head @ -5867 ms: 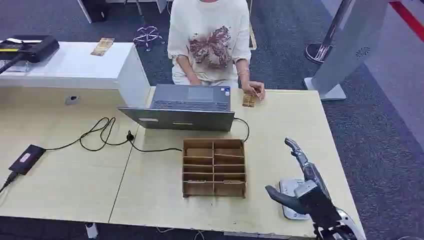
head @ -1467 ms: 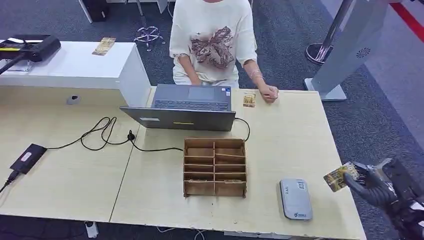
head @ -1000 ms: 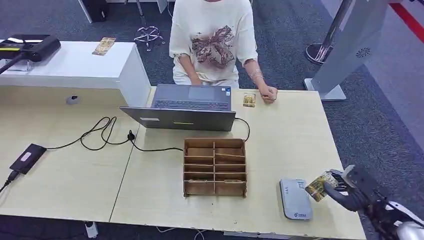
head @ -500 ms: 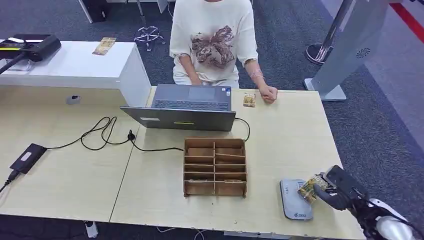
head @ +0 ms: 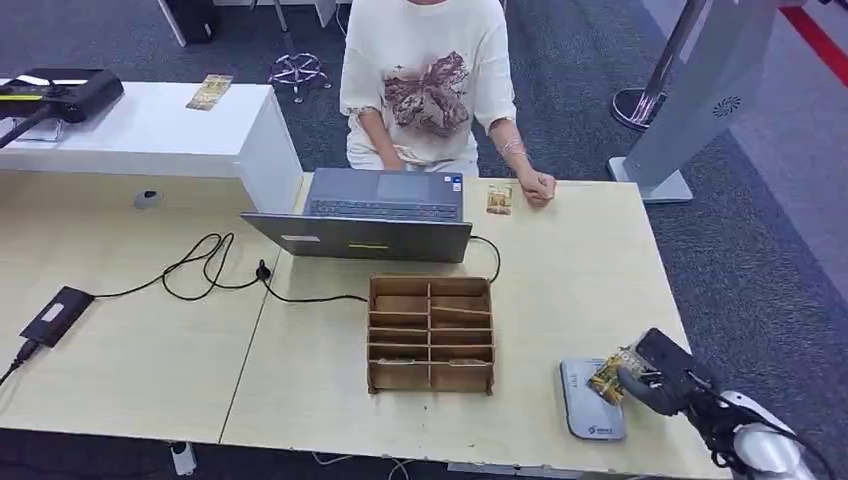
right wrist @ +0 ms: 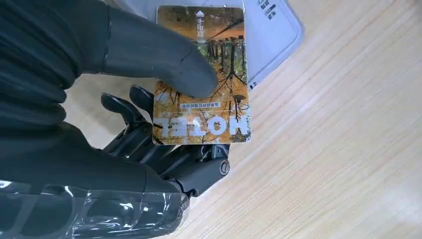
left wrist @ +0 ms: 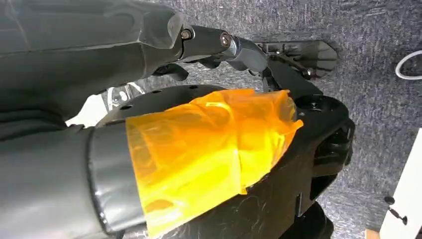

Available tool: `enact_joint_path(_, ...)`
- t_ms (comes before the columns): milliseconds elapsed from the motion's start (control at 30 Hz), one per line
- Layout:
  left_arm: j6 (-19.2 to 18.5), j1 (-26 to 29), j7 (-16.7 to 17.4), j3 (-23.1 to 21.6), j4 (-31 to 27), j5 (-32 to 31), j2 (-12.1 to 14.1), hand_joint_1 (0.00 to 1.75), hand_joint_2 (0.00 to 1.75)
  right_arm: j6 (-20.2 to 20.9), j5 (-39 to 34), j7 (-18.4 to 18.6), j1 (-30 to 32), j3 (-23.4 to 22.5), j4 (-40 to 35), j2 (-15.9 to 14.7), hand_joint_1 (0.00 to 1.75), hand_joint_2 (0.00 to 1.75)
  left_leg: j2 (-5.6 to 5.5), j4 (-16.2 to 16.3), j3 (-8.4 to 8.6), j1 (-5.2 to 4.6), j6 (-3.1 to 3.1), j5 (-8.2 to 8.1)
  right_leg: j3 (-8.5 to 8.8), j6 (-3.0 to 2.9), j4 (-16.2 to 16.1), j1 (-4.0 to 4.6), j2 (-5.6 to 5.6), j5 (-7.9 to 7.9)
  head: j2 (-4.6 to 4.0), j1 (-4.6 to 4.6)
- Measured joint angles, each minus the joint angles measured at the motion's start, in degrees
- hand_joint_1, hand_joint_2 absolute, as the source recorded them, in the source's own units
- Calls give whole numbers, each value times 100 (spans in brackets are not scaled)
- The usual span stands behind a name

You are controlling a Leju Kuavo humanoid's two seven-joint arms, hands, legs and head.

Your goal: Pass the card to the sensor for recognition and then transmit it.

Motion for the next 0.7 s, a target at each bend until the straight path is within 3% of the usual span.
enact_joint_path(700,2,-2,0,50,0,31,2,0,0,-177,256,-103,-367,267,380,170,175,175,3,0,5,0,-1,1,4,0,2,0,2,1,-2,-2)
